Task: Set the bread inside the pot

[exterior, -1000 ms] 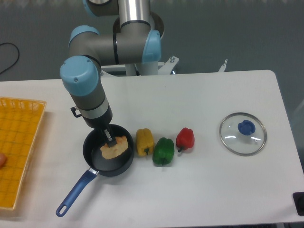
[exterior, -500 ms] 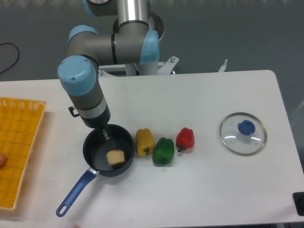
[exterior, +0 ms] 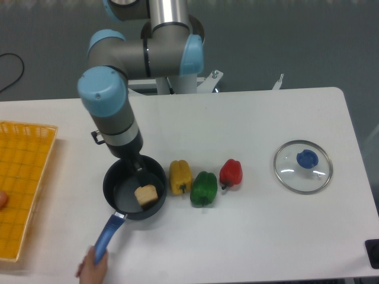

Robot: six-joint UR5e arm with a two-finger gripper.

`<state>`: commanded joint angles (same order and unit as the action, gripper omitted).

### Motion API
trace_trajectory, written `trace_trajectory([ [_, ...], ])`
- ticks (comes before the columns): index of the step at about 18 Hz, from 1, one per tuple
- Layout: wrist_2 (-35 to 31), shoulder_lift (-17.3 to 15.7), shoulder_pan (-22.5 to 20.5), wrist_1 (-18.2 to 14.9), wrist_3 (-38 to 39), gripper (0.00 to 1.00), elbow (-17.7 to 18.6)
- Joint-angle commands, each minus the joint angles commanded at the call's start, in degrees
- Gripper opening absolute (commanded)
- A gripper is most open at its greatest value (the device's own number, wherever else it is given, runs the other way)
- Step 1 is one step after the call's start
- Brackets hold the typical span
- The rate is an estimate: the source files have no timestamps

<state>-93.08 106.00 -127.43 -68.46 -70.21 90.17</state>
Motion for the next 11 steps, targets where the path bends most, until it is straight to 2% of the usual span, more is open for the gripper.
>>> trace_trajectory([
  [5, -0.1, -1.8, -3.7, -0.4, -4.8, 1.0, 0.5],
  [7, -0.1, -2.5, -4.4, -1.7, -5.7, 1.0, 0.6],
  [11, -0.1, -2.6, -6.2, -2.0, -8.5, 1.0, 0.6],
])
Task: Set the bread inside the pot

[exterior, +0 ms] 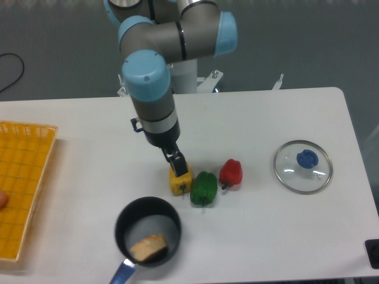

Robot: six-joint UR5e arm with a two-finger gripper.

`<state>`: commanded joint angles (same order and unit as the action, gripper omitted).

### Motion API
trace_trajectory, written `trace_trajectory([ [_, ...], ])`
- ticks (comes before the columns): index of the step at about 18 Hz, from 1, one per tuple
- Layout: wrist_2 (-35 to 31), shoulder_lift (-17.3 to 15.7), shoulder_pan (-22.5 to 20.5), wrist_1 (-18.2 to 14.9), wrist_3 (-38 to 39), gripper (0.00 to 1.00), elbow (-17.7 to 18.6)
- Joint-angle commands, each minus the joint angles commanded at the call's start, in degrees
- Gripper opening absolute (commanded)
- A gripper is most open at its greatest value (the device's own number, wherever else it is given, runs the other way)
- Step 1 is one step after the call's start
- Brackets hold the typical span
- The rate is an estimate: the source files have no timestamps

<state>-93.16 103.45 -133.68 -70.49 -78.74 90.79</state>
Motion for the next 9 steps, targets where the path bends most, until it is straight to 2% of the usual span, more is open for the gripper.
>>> trace_trajectory([
  [9, 0.1, -0.1, -5.0, -1.7, -7.6, 1.0, 0.0],
])
